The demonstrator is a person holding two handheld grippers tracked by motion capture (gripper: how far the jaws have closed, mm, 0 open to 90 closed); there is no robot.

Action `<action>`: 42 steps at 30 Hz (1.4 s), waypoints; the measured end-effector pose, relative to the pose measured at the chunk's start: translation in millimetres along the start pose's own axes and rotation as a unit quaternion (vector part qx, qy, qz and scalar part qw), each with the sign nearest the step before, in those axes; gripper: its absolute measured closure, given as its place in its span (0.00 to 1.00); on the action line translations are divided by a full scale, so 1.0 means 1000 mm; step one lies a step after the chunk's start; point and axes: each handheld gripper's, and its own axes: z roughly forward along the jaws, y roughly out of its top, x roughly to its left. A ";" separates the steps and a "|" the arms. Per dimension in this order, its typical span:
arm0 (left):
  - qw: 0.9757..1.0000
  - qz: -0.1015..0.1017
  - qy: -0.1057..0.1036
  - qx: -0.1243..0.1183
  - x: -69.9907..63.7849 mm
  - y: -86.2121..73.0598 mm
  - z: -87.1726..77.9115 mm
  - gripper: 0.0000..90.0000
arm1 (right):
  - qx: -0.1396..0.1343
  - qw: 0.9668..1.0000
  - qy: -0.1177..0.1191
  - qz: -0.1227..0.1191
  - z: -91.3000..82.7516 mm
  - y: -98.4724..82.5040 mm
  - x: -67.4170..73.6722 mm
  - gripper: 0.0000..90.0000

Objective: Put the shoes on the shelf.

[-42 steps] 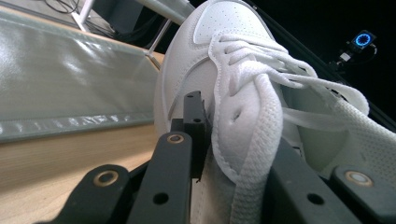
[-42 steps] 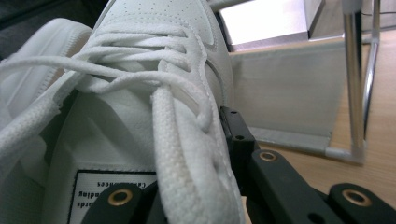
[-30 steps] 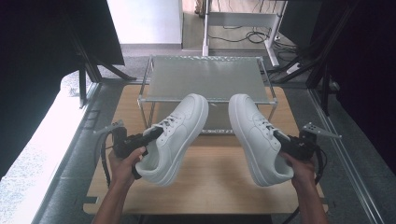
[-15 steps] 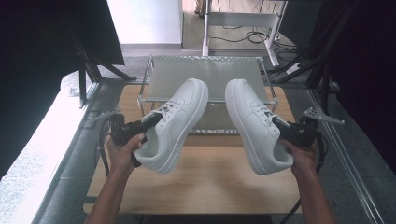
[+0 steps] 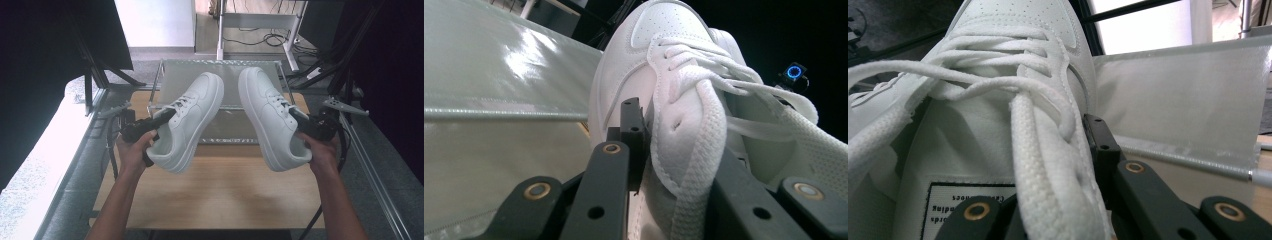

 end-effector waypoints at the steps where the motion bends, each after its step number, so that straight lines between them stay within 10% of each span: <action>1: 1.000 0.000 0.000 0.000 0.001 0.002 0.001 0.91 | 0.001 1.000 -0.001 -0.001 0.001 0.002 0.000 0.96; 42: 0.999 0.004 0.048 -0.003 0.005 0.052 0.042 0.91 | 0.005 0.998 -0.057 0.016 0.051 0.052 -0.007 0.96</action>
